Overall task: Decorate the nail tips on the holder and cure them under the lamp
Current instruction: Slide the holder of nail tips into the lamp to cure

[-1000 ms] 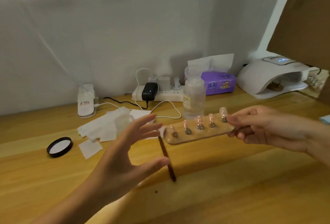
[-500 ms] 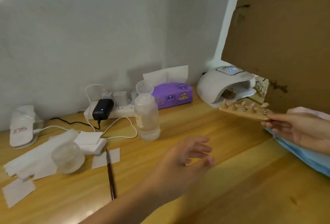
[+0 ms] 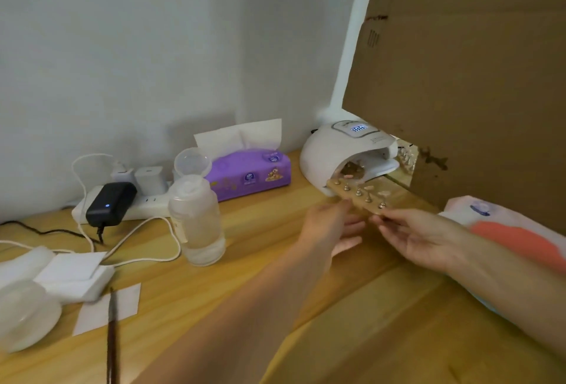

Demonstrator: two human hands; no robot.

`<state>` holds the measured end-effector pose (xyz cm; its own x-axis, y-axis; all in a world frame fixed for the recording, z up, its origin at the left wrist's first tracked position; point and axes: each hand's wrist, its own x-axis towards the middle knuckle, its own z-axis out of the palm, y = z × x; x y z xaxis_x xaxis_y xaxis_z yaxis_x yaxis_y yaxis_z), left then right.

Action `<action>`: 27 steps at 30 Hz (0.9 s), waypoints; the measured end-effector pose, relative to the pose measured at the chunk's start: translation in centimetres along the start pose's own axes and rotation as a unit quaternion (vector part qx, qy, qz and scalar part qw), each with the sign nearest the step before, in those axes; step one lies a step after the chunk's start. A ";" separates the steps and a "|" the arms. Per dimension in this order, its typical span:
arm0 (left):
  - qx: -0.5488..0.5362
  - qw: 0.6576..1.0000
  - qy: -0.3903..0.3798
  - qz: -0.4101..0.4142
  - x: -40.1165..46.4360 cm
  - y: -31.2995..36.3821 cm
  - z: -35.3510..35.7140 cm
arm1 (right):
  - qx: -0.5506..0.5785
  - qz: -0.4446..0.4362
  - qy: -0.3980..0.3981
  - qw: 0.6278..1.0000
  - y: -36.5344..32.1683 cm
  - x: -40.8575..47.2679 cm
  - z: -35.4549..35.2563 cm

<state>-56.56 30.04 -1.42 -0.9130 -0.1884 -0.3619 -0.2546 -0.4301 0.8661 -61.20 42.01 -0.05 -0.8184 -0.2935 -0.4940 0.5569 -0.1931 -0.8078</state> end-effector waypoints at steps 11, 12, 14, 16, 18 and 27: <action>-0.037 0.999 0.019 -0.020 3.1 -0.2 1.1 | -0.084 0.052 -0.035 0.995 -1.1 -0.9 -0.4; -0.038 0.999 0.024 -0.022 3.3 -0.1 1.1 | -0.154 0.064 -0.045 0.985 -1.9 -1.1 -0.6; -0.030 0.999 0.022 -0.023 3.4 0.0 1.0 | -0.338 0.074 -0.064 0.936 -4.2 -1.6 -0.9; -0.017 1.000 0.016 -0.019 3.3 0.1 1.1 | -0.497 0.026 -0.036 0.867 -6.5 -1.2 -1.2; -0.009 1.000 0.013 -0.010 3.4 0.0 1.2 | -0.570 -0.081 0.026 0.817 -7.8 0.4 -1.3; 0.019 0.999 0.007 0.031 3.7 -0.6 1.2 | -0.603 -0.247 0.076 0.754 -6.4 9.9 0.1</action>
<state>-60.21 30.66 -2.84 -0.9226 -0.2263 -0.3123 -0.2105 -0.3830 0.8994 -72.80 40.22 0.26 -0.9417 -0.3364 0.0051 -0.2804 0.7763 -0.5646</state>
